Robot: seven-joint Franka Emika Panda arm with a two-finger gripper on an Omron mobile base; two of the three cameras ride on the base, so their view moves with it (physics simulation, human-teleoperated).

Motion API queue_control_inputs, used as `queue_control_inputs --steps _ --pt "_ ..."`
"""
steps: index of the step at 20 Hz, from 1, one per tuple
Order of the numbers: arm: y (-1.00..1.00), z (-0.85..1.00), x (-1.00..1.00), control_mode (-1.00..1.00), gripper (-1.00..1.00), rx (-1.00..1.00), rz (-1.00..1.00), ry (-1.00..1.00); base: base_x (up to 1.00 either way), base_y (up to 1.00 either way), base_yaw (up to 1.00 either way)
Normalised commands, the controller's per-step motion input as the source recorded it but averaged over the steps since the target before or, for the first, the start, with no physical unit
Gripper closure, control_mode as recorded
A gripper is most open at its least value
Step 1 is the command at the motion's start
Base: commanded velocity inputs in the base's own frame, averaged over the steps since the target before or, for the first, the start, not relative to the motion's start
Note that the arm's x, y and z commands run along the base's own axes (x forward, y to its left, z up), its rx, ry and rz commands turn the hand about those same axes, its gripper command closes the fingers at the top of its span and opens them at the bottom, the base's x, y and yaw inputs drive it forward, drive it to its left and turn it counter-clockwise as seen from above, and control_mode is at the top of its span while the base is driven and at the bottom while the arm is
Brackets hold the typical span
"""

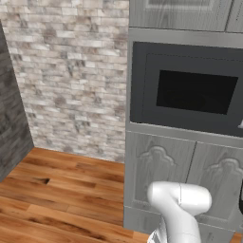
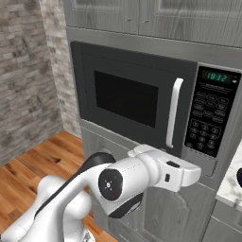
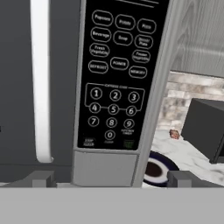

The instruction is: Pick the chicken drumstick from the counter and place it in the microwave. Then turn on the microwave.

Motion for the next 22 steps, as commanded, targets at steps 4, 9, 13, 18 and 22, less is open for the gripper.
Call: queue_control_inputs --steps 4,9,13,18,22 --pt "-0.22 -0.08 0.19 -1.0 -1.0 0.0 0.01 0.0 0.0 0.0 0.0" --pt "-0.22 -0.08 0.14 -1.0 -1.0 0.0 0.04 0.0 0.0 0.0 0.0" --pt "-0.23 -0.01 0.1 -1.0 -1.0 0.0 0.05 0.0 0.0 0.0 0.0" --pt "-0.26 0.0 0.01 -1.0 -1.0 0.01 0.04 0.0 0.0 0.0 0.0" --pt "-0.27 -0.01 0.0 -1.0 -1.0 0.01 0.04 0.0 0.0 0.0 0.0"
